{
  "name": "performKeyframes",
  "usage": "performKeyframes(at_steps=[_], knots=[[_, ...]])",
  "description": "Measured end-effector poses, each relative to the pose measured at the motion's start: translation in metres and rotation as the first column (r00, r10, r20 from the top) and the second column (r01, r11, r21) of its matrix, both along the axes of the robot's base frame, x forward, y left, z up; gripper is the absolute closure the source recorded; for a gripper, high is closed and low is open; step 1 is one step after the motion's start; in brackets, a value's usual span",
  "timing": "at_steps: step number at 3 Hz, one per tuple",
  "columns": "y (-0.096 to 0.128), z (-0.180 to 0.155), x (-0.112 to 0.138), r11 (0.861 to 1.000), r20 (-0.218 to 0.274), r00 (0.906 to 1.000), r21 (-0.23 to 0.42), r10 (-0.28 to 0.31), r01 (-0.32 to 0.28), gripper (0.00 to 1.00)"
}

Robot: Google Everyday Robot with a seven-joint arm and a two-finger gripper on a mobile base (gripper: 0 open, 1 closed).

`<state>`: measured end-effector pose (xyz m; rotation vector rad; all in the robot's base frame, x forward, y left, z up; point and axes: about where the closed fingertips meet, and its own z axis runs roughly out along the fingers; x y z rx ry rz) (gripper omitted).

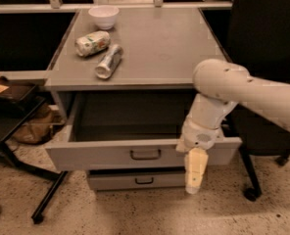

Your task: Close top drawer

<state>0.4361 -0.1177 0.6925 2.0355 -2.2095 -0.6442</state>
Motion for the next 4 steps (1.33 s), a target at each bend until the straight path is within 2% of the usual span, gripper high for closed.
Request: performKeyframes(at_steps=[1,2,3,4], knots=[[-0.001,0.007,0.033,1.000,0.032,0.9995,0.002,0.002,-0.002,0.00],[0.001,0.025,0.076,1.000,0.106,0.9943,0.005,-0.002,0.001,0.00],[0.001,0.025,0.076,1.000,0.106,0.9943,0.006,-0.002,0.001,0.00],[0.003,0.011,0.073,0.999,0.077,0.9969,0.033,-0.014,0.012,0.00]])
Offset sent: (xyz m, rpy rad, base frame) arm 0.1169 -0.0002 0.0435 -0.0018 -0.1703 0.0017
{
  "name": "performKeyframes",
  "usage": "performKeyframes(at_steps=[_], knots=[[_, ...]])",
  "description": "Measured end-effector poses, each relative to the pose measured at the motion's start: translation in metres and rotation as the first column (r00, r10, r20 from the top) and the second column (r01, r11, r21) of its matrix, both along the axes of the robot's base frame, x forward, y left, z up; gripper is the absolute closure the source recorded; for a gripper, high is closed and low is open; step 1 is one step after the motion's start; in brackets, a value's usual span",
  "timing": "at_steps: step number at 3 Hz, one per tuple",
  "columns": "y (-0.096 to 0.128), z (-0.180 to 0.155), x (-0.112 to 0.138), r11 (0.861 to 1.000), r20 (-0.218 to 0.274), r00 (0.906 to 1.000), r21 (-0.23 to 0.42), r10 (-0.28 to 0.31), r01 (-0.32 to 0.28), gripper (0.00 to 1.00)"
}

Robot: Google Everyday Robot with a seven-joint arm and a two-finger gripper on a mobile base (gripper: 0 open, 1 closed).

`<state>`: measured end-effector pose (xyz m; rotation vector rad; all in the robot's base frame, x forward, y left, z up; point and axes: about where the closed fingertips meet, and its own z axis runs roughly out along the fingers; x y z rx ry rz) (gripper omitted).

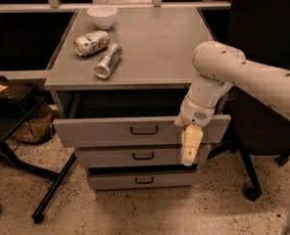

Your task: Close top drawer

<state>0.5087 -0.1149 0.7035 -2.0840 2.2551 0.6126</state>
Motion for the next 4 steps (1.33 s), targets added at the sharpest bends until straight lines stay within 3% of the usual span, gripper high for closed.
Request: performKeyframes(at_steps=[2,3,4], knots=[[0.006,-0.049,0.035,0.998,-0.050,0.9982,0.058,0.033,-0.030,0.00],[0.007,-0.051,0.042,0.998,-0.043,0.9986,0.055,0.031,-0.029,0.00],[0.003,-0.047,0.071,1.000,0.063,0.9980,-0.028,-0.004,0.006,0.00]])
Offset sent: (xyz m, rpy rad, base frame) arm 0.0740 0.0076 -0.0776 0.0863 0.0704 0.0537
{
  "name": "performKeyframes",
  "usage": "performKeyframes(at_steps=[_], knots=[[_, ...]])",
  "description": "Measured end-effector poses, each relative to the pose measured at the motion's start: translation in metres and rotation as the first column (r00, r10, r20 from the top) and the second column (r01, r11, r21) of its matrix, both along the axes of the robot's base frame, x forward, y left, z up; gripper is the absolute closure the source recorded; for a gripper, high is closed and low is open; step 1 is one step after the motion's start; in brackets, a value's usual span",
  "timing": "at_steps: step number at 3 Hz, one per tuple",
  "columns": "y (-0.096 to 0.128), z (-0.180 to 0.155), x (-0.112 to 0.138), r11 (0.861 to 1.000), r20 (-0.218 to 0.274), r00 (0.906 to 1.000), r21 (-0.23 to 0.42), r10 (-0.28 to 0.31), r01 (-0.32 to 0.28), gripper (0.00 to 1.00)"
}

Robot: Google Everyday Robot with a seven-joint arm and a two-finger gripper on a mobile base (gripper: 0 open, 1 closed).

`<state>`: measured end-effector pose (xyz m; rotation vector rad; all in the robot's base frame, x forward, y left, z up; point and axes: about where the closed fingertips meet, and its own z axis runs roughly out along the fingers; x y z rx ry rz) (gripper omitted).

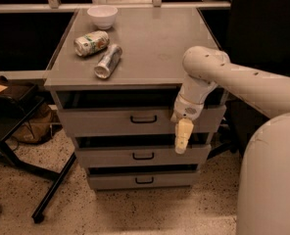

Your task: Close top drawer

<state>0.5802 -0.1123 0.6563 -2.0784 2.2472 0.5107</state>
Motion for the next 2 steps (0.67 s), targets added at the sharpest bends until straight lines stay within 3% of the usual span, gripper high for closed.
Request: performKeyframes(at_steps=[1,2], knots=[[-0.0047,0.0099,0.0171,0.997,0.106,0.9936,-0.062,-0.039,0.046,0.00],[-0.0047,0.0099,0.0171,0.997,0.106,0.9936,-0.062,-0.039,0.046,0.00]])
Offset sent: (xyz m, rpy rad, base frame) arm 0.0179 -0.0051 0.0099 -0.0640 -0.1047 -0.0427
